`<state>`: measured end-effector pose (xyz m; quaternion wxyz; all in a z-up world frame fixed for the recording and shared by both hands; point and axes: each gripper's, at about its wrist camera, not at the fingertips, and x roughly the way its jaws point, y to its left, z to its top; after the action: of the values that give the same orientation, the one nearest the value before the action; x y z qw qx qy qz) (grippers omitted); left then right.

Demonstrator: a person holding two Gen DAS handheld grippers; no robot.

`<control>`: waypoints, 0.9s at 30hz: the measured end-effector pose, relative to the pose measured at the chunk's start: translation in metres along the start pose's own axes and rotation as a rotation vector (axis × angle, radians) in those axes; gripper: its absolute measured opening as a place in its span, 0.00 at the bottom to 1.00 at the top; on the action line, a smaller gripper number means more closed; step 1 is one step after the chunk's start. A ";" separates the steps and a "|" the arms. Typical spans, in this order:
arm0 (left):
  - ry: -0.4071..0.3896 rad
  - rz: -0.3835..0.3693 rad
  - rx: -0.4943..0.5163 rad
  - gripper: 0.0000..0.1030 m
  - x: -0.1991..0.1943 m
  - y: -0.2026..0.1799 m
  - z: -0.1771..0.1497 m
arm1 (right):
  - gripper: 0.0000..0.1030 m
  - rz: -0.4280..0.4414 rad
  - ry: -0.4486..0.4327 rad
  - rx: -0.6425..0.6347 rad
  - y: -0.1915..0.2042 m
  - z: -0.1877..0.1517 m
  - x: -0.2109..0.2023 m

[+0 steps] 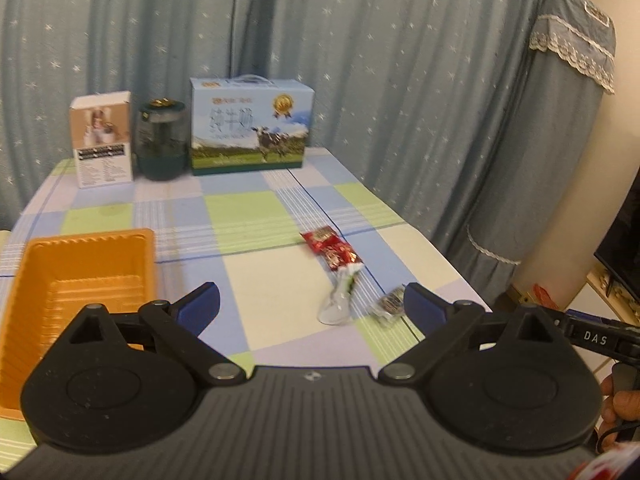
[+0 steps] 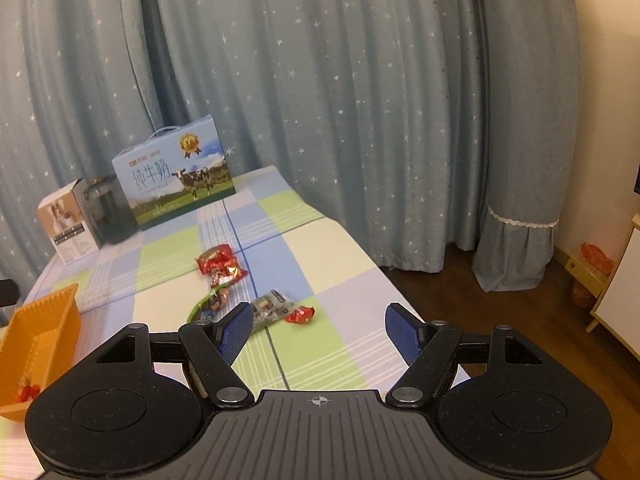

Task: Organize snacks
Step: 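Move both open tools back toward the remaining snacks, then grasp the silver-green pouch with the left tool while the right tool grasps the small red candy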

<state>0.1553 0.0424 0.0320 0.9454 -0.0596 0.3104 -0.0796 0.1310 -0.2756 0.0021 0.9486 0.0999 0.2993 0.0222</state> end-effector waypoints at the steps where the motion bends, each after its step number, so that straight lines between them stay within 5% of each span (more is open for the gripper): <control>1: 0.007 -0.003 0.006 0.95 0.005 -0.003 -0.002 | 0.71 0.001 0.003 -0.011 0.000 -0.001 0.003; 27: 0.146 -0.074 0.132 0.94 0.174 -0.021 -0.038 | 0.67 0.102 0.136 -0.264 -0.013 -0.018 0.150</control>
<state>0.2690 -0.0136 -0.0954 0.9184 -0.0026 0.3703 -0.1392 0.2437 -0.2701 -0.0999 0.9288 -0.0124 0.3518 0.1163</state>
